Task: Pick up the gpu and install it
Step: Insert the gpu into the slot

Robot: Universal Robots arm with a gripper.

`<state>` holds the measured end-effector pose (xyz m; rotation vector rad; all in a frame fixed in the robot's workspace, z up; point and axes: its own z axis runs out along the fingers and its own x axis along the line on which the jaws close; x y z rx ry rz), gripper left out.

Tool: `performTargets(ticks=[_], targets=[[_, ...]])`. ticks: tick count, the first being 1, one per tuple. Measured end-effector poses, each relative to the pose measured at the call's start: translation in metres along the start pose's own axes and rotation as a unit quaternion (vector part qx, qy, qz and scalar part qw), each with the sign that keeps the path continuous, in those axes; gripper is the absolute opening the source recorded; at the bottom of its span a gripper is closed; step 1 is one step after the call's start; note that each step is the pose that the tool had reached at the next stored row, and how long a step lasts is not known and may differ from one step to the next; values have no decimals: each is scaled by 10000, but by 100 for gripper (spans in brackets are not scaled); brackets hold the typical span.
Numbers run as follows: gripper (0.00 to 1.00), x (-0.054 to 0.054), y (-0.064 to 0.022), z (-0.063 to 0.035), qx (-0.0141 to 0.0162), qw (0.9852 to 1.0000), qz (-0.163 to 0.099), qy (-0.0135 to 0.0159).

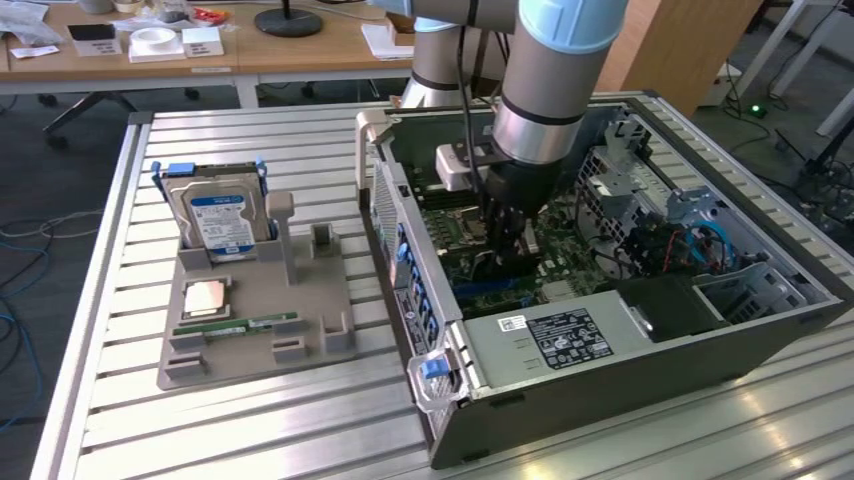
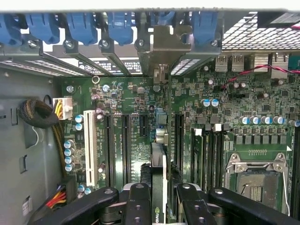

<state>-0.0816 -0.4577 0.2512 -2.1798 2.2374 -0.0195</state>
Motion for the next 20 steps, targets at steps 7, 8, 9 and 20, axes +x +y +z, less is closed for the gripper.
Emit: performTargets(ticks=[7,8,9,20], targets=[[26,0,0,27,0,10000,21,1],[26,0,0,28,0,10000,23,2],[26,0,0,29,0,10000,24,2],[26,0,1,44,0,10000,28,0]])
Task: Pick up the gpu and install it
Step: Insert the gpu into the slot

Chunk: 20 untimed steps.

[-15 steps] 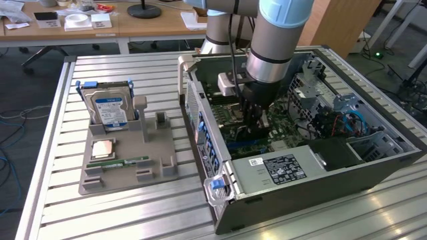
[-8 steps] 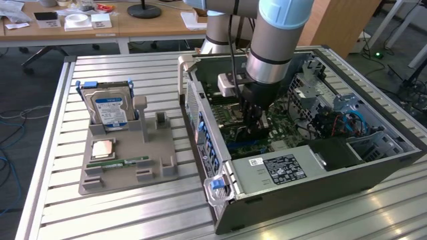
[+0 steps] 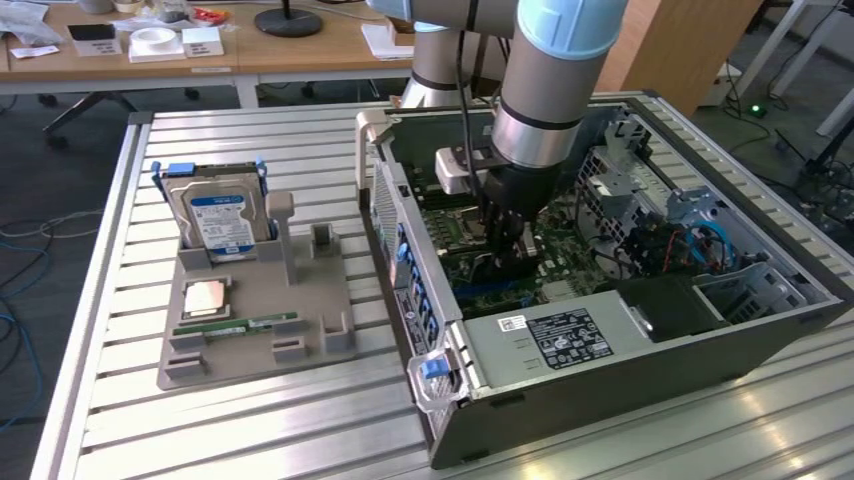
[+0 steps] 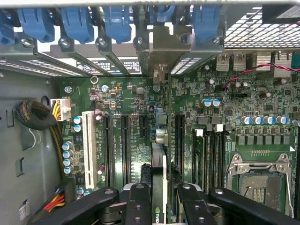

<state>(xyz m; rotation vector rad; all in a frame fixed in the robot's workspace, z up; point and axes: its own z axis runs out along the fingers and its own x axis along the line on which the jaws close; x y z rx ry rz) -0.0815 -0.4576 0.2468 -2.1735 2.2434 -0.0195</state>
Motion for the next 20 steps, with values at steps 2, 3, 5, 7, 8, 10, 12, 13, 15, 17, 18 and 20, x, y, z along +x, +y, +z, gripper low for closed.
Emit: performTargets(ticks=[2,3,5,7,8,10,12,13,15,17,18,20], targets=[[26,0,0,0,0,10000,0,0],[26,0,0,0,0,10000,0,0],[26,0,0,0,0,10000,0,0],[26,1,0,1,0,10000,0,-1],[26,4,0,2,1,10000,0,-3],[26,12,0,0,0,10000,0,-3],[26,17,0,0,0,10000,-1,-3],[26,17,0,0,0,10000,-1,-3],[26,17,0,0,0,10000,-1,-3],[26,18,0,2,0,10000,-1,-3],[26,18,1,6,0,10000,-1,-1],[26,19,1,10,-1,10000,-2,1]])
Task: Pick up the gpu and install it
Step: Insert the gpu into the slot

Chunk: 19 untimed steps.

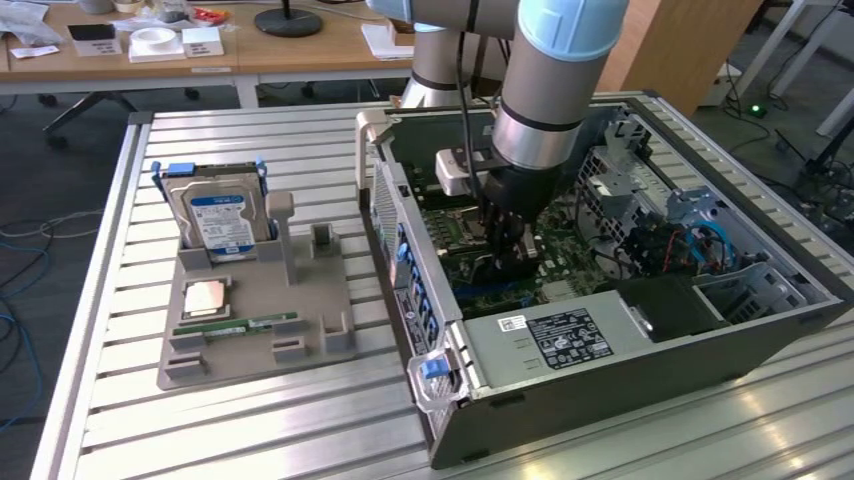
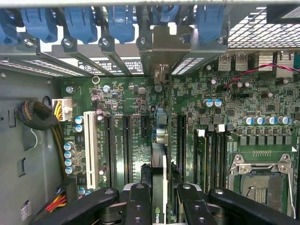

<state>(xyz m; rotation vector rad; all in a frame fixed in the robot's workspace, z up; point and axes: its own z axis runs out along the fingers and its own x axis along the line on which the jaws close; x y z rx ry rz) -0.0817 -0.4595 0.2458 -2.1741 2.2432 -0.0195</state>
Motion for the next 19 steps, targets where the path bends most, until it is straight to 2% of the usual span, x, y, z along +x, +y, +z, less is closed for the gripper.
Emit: performTargets(ticks=[19], targets=[[26,-1,1,26,2,10000,1,-4]])
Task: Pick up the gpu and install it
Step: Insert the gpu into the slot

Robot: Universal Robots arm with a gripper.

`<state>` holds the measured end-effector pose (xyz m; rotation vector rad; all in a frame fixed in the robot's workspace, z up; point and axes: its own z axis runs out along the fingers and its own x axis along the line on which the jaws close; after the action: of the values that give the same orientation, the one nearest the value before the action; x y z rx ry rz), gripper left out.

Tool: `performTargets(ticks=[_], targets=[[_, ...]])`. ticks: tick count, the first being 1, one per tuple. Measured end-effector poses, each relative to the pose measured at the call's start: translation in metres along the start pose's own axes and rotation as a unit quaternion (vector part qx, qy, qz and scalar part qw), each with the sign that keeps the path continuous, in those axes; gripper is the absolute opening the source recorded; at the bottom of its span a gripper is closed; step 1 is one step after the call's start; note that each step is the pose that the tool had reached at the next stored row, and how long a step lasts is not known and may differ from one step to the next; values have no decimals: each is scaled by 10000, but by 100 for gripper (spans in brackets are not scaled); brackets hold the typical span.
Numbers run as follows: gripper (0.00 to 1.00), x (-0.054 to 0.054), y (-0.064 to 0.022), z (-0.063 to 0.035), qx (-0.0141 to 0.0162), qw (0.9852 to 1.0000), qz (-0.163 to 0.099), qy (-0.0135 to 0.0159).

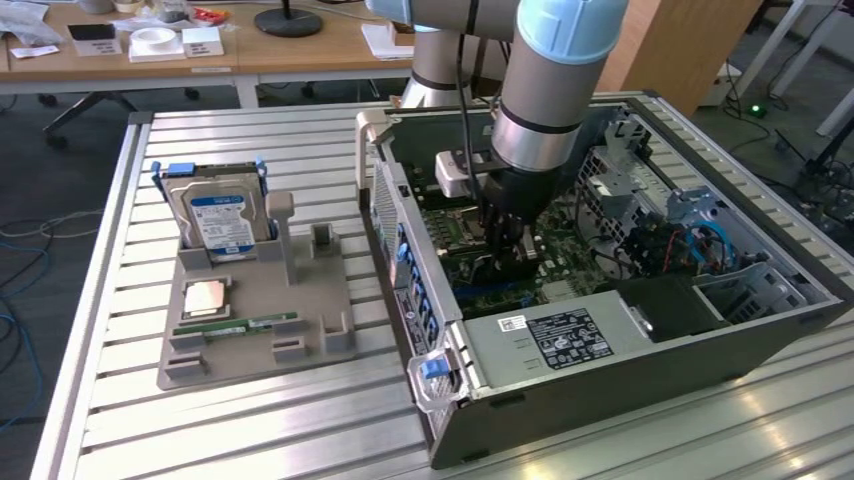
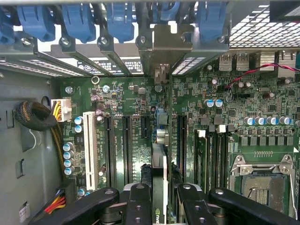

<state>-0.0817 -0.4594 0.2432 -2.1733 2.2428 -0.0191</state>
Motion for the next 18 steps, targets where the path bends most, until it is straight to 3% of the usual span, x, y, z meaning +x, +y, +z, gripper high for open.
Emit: performTargets(ticks=[8,13,18], targets=[[27,-1,-1,5,4,10000,0,-6],[45,0,0,1,0,10000,0,-1],[45,0,0,0,0,10000,0,0]])
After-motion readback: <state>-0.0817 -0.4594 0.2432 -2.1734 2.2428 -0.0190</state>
